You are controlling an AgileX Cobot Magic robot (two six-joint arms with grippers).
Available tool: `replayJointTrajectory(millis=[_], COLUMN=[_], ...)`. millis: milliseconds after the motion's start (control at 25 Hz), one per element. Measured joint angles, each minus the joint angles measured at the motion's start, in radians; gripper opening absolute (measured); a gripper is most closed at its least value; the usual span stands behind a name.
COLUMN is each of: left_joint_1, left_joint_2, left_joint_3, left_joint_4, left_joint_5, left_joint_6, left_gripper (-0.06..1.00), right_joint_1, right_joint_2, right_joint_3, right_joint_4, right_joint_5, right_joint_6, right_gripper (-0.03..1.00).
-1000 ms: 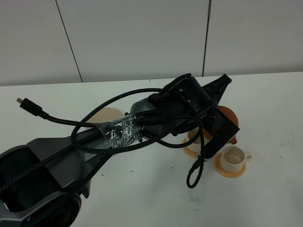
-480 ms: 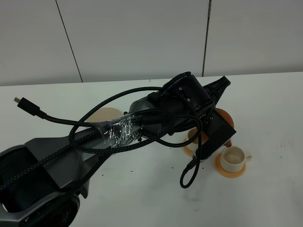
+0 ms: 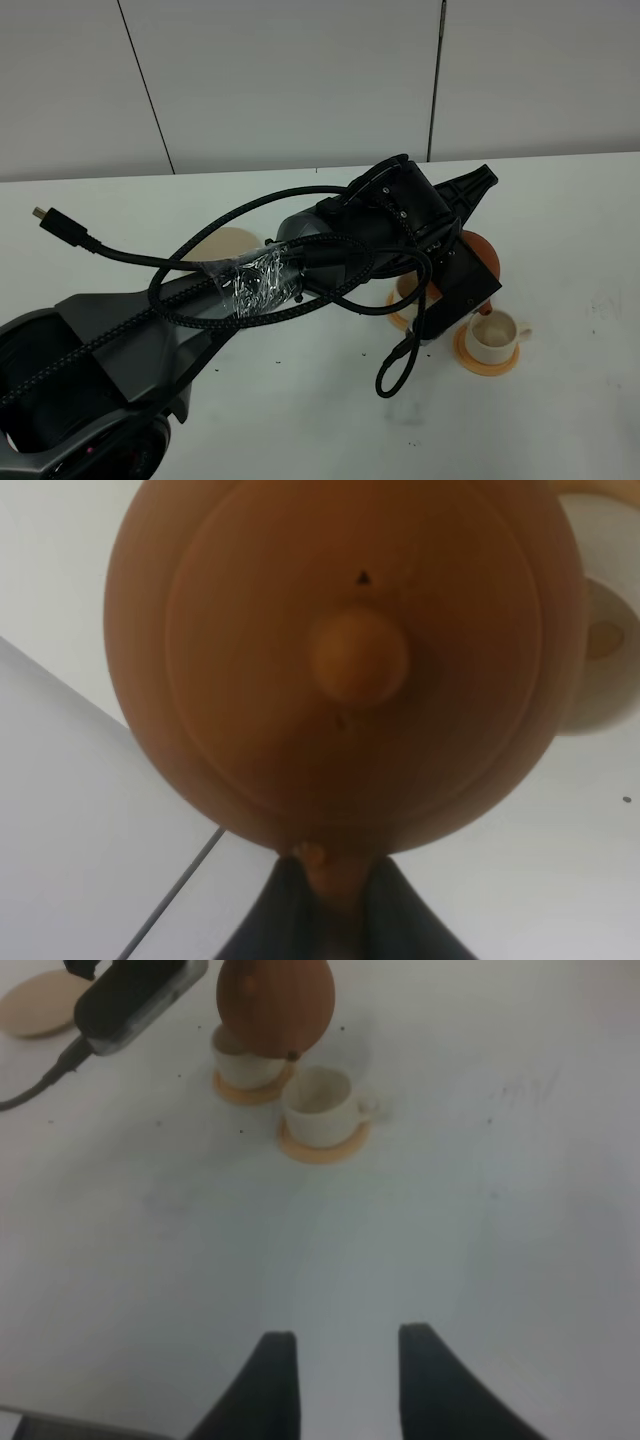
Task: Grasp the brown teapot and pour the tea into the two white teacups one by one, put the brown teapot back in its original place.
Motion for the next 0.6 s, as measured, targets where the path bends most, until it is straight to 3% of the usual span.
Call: replayJointTrajectory(millis=[600], left_joint_1=[0.000], left_joint_2=[0.000], left_joint_3=[0.000], left_joint_4=[0.001], left_joint_5=[-0.027], left_joint_6=[0.029], left_gripper=[0.17], right_joint_1=[0.000], right_joint_2=[0.000], right_joint_3=[0.000], right_joint_4=[0.000], right_joint_5=[0.000], right_joint_6=[0.000], right_gripper=[0.24])
